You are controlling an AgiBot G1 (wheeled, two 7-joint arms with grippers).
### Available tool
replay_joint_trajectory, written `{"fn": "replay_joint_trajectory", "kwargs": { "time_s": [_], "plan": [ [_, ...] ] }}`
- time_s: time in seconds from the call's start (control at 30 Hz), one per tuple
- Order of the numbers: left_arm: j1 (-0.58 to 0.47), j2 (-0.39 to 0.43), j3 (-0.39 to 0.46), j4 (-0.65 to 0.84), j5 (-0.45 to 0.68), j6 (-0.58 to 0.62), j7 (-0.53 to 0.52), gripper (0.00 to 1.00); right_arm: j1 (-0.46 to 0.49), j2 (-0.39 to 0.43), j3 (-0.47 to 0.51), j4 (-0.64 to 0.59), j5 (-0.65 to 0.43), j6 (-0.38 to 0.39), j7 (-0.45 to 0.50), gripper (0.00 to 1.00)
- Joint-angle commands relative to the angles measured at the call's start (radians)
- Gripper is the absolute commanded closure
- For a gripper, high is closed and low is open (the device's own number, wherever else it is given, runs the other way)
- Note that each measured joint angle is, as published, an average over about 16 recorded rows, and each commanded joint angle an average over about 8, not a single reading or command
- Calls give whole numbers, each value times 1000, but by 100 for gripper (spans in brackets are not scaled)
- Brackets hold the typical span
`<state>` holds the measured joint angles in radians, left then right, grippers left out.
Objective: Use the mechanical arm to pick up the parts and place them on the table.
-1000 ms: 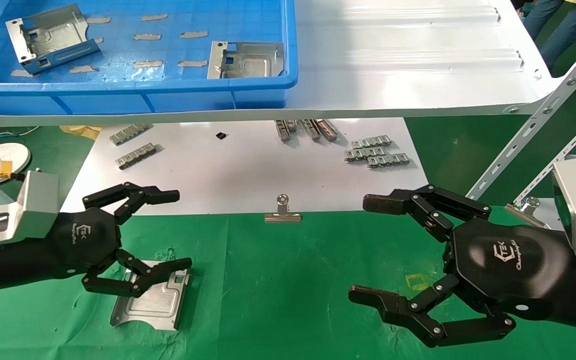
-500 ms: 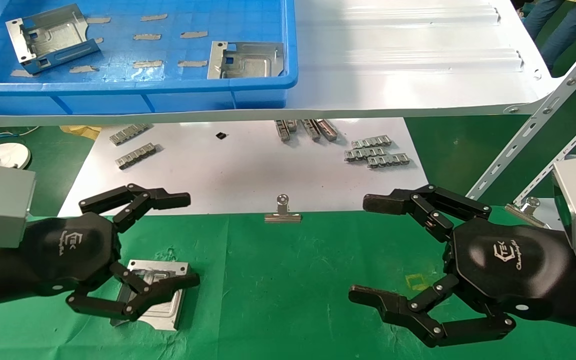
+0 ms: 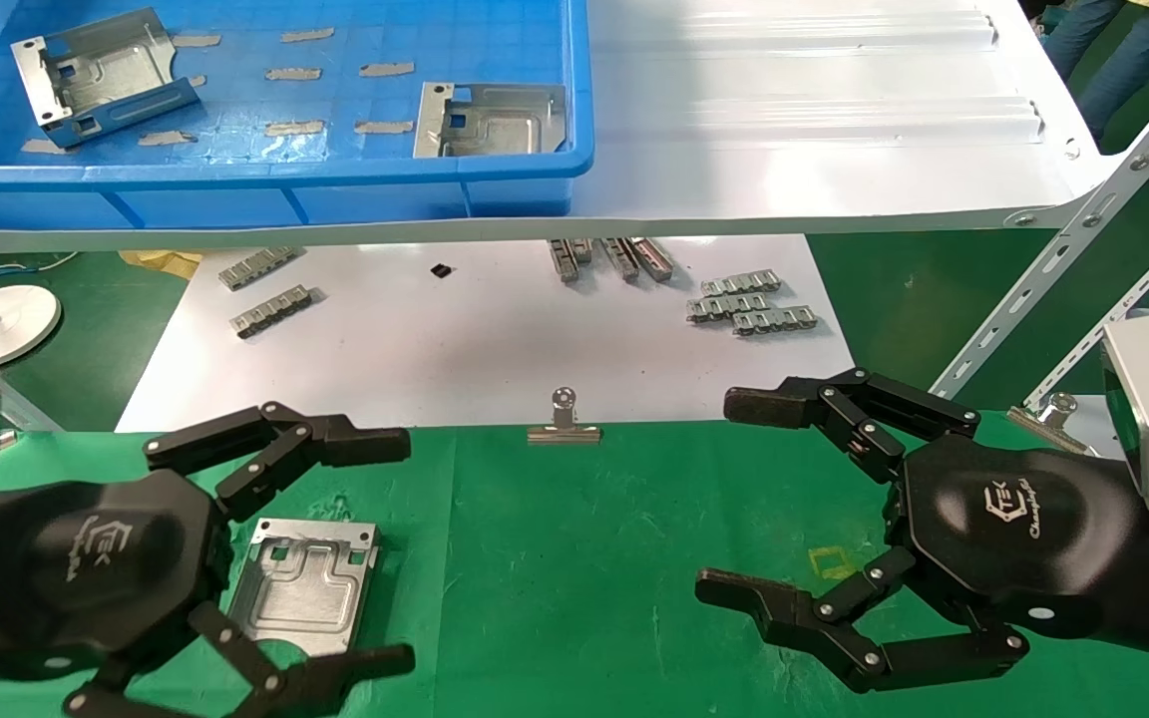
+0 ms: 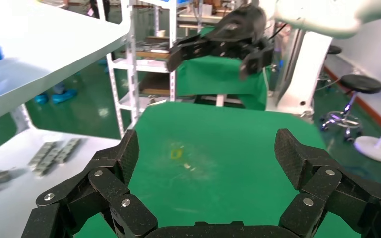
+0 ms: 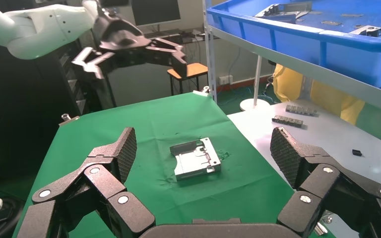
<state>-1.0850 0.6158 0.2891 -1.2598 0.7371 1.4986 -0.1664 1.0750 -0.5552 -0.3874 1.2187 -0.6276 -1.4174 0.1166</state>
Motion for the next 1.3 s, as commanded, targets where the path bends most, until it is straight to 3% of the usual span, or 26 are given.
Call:
{"fn": "replay_joint_trajectory", "kwargs": {
  "time_s": [0.03, 1.3],
  "plan": [
    [15, -6, -13, -34, -9, -3, -24, 0, 0, 0, 0, 0, 0, 0, 0, 0],
    [11, -5, -10, -25, -7, -3, -21, 0, 0, 0, 0, 0, 0, 0, 0, 0]
  ]
}}
